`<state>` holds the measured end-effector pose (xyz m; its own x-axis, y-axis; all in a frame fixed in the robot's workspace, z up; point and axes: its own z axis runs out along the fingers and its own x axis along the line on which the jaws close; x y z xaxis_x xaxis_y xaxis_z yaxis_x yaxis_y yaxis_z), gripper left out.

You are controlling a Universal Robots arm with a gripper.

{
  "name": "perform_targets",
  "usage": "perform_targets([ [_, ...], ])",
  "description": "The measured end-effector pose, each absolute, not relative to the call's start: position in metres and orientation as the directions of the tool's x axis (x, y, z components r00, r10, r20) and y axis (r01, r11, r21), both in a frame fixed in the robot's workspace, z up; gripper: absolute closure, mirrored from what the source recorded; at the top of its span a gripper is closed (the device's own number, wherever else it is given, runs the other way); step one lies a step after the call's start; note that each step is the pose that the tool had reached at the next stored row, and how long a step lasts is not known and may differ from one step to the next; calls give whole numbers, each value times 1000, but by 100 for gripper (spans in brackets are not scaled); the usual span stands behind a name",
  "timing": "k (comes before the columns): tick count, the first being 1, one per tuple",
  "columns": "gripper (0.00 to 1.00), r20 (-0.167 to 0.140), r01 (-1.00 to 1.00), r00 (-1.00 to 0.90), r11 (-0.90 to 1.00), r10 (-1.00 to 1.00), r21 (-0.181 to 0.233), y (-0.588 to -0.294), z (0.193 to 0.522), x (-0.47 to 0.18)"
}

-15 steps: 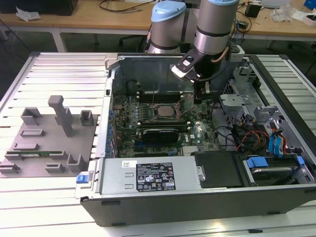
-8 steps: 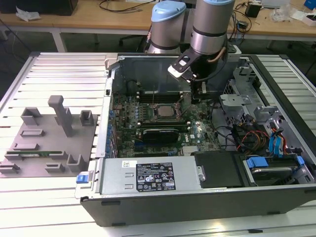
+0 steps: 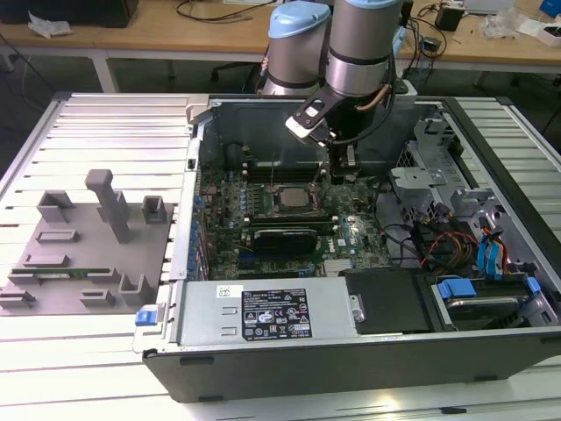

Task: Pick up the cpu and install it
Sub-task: 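Close the cpu cover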

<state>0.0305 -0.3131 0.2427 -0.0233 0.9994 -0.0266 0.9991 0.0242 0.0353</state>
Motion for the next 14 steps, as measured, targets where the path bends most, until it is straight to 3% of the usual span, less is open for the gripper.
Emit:
perform_targets([
  [14,89,-27,999,-23,24,999,44,-313,243,2],
])
